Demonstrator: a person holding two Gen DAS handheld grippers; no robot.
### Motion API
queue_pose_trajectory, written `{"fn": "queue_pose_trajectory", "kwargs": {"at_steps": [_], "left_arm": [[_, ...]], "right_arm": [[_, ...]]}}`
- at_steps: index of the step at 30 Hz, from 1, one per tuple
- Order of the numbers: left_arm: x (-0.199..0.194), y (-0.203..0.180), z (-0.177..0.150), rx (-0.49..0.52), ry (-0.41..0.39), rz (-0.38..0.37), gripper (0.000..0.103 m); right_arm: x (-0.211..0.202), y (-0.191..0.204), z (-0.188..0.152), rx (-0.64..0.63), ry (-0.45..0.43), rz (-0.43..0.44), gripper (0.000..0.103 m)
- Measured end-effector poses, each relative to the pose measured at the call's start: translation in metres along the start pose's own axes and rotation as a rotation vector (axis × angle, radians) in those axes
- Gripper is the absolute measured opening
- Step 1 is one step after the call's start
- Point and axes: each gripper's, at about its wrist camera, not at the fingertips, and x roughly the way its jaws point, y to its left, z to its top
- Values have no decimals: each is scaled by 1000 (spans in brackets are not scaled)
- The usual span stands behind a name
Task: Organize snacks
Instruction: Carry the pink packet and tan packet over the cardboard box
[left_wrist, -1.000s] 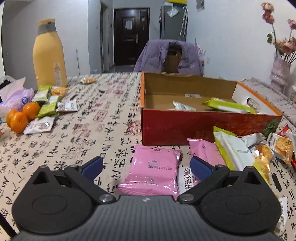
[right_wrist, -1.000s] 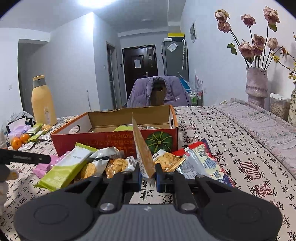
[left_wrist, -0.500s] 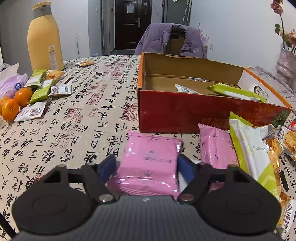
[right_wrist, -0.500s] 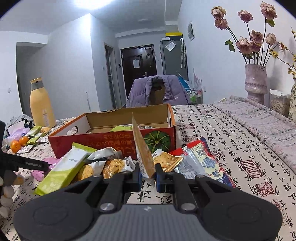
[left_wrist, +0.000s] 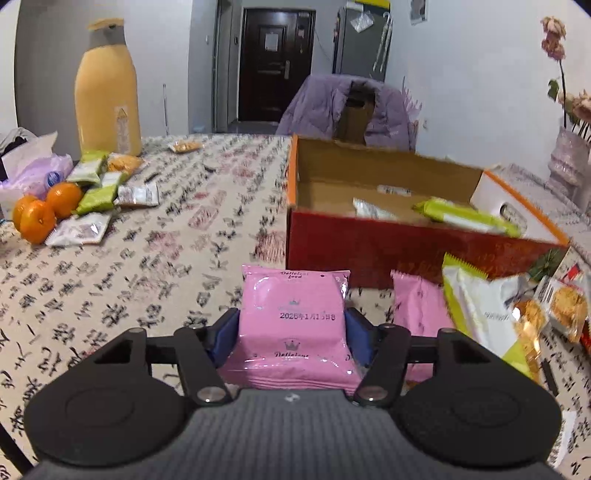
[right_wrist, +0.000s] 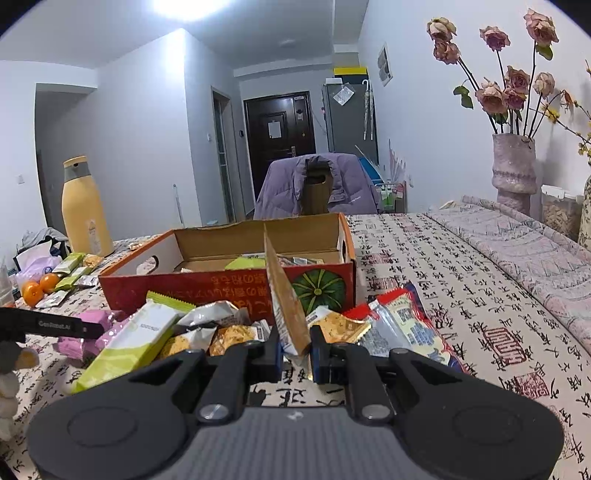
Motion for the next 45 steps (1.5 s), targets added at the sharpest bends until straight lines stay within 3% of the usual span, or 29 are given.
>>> {"fn": "queue_pose_trajectory", "kwargs": {"at_steps": [10, 22, 30, 37, 45], "left_arm": [[-35, -15, 34, 13, -168, -28, 62], [-24, -47, 84, 24, -259, -45, 62], [13, -59, 106, 29, -257, -24, 62], [57, -61, 105, 4, -214, -17, 62], [73, -62, 93, 44, -209, -29, 62]], "right_arm": [[11, 12, 28, -31, -69, 18, 14], [63, 22, 78, -38, -100, 13, 14], [108, 36, 100, -71, -64, 21, 14], [143, 45, 85, -79, -27, 8, 14], [150, 41, 77, -70, -25, -24, 14]]}}
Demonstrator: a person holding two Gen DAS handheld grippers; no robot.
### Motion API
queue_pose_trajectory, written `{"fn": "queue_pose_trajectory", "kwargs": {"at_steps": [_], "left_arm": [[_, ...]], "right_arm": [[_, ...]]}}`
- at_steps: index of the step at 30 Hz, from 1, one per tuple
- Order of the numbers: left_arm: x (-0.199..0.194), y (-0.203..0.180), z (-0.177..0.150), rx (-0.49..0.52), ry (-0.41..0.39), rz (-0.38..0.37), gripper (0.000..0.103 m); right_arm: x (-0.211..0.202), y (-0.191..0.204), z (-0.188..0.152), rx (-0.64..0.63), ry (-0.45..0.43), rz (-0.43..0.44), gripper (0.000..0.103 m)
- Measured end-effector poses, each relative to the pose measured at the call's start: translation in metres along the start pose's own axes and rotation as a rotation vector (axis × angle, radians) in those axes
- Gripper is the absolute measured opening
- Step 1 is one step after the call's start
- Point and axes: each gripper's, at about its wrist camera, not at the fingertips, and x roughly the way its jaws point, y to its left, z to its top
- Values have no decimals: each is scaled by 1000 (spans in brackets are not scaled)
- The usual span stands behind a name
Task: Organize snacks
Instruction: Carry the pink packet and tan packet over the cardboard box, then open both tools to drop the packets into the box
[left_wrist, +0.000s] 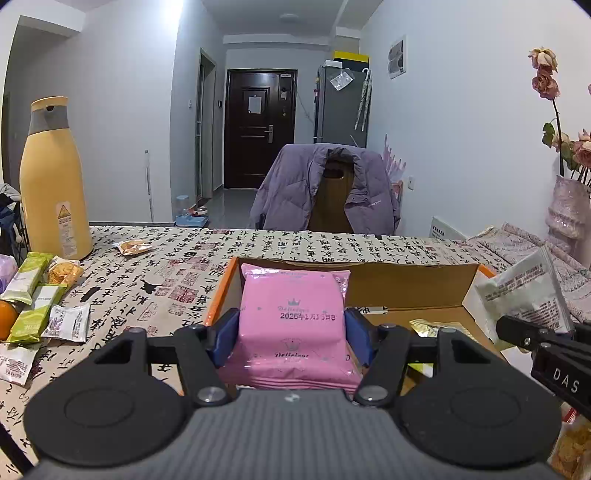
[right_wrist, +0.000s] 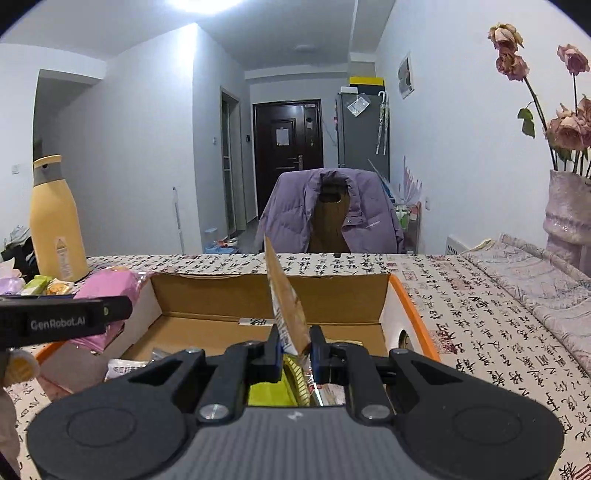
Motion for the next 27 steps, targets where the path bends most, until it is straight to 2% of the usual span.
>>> {"fn": "queue_pose_trajectory", "kwargs": {"at_steps": [5, 6, 7, 8, 9, 10, 11, 27], "left_arm": [[-3, 0, -4, 6, -31, 5, 65], [-5, 1, -5, 2, -45, 2, 72], [-7, 2, -4, -7, -56, -3, 79], [-8, 4, -5, -19, -68, -8, 92], [-11, 5, -5, -26, -81, -8, 103], [-13, 5, -6, -32, -100, -8, 103], [-15, 5, -6, -34, -112, -6, 103], [-25, 5, 3, -59, -121, -17, 103]], "right_arm": [[4, -3, -2, 18, 34, -19, 17], [4, -5, -3, 25, 35, -21, 17], [4, -5, -3, 28, 38, -25, 23], [2, -5, -3, 32, 37, -25, 42], [1, -6, -3, 35, 32, -26, 56], [0, -6, -4, 36, 24, -27, 85], [-2, -6, -4, 37, 11, -28, 103], [-6, -2, 0, 13, -2, -20, 103]]}}
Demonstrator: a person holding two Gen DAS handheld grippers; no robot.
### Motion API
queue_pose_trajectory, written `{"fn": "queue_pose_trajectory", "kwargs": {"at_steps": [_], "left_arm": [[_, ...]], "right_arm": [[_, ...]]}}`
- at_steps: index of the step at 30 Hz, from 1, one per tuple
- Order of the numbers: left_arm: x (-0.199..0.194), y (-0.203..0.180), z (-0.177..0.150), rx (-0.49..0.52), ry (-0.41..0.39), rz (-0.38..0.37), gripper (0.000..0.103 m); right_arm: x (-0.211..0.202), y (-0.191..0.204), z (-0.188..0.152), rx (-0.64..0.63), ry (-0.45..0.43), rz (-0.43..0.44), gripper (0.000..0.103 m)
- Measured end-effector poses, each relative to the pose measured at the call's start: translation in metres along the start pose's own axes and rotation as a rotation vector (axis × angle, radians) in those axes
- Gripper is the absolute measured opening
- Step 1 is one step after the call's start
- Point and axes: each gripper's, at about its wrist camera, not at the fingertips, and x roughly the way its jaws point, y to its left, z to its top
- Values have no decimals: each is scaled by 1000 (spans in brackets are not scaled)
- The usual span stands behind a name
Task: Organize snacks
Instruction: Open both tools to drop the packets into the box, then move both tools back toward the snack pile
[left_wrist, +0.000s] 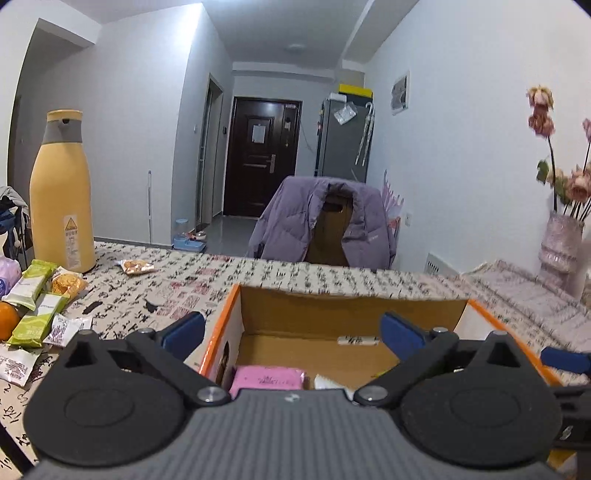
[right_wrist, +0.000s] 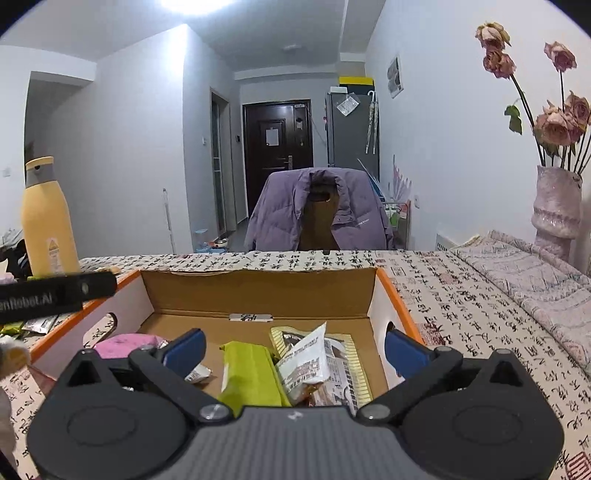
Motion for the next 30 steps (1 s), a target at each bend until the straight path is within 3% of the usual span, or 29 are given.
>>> {"fn": "queue_pose_trajectory", "kwargs": {"at_steps": [14, 30], "left_arm": [[-56, -4, 19, 2, -38, -19, 103], [-129, 21, -28, 4, 20, -29, 103]], "right_arm": [[-65, 12, 15, -53, -65, 15, 103], [-135, 6, -34, -44, -22, 14, 103]]}}
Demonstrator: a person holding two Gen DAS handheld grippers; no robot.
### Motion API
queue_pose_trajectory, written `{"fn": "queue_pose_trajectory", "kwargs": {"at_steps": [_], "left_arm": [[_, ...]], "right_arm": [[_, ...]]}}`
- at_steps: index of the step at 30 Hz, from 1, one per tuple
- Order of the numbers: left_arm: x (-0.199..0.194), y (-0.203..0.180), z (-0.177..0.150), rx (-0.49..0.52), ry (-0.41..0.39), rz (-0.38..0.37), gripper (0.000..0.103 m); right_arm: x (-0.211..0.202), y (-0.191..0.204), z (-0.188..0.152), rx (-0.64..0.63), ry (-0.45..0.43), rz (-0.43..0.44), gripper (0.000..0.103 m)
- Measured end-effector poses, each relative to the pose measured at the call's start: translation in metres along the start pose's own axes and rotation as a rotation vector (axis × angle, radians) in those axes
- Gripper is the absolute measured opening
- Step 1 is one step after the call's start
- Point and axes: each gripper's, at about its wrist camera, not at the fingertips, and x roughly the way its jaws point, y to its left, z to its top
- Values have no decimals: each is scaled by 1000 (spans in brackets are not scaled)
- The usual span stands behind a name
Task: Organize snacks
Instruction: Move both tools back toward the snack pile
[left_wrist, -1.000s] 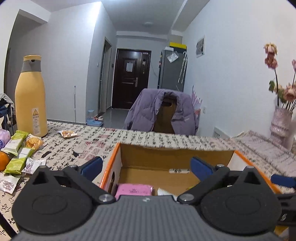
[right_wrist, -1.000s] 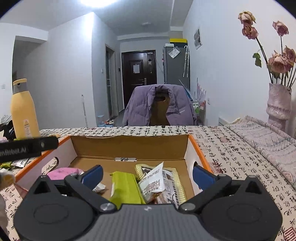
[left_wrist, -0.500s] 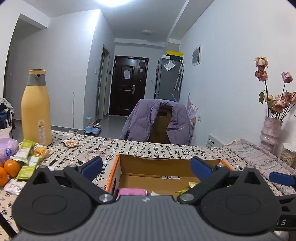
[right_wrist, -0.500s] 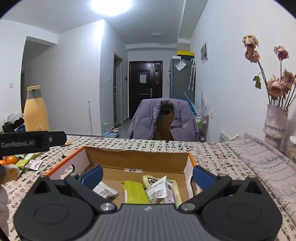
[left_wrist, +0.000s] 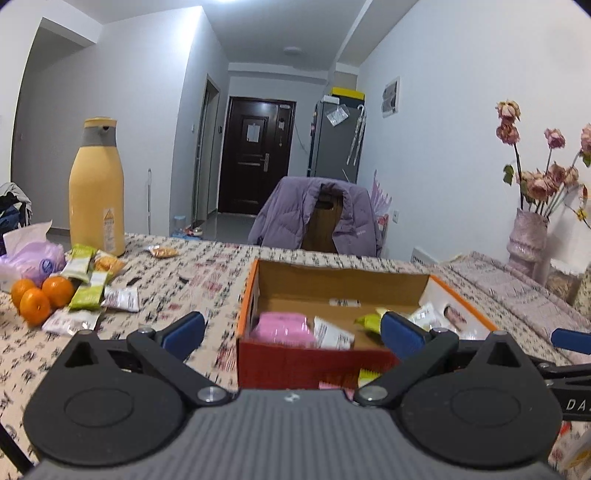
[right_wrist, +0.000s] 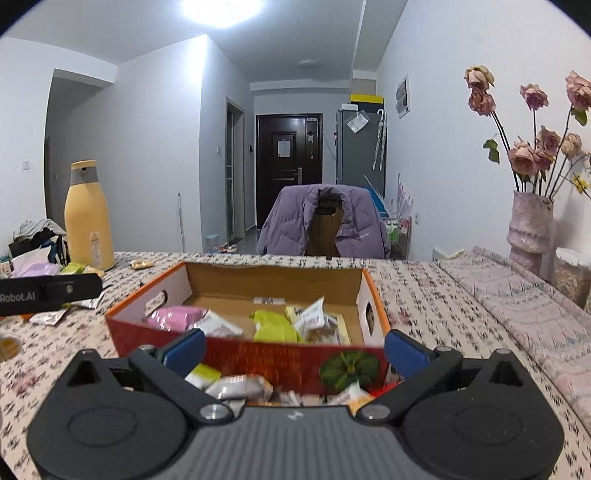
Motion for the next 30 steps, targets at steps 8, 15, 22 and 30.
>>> {"fn": "queue_pose_trajectory", "kwargs": {"at_steps": [8, 15, 22, 30], "left_arm": [[-7, 8, -34, 1, 82, -6, 103], [-17, 14, -65, 22, 142, -10, 103], [-19, 18, -83, 46, 179, -15, 103], [-19, 20, -85, 37, 175, -42, 103]], "right_arm": [[-16, 3, -30, 1, 61, 17, 103], [-30, 10, -58, -5, 122, 54, 103], [-28, 25, -77, -46, 183, 99, 103], [-13, 39, -77, -72, 216, 103, 103]]}}
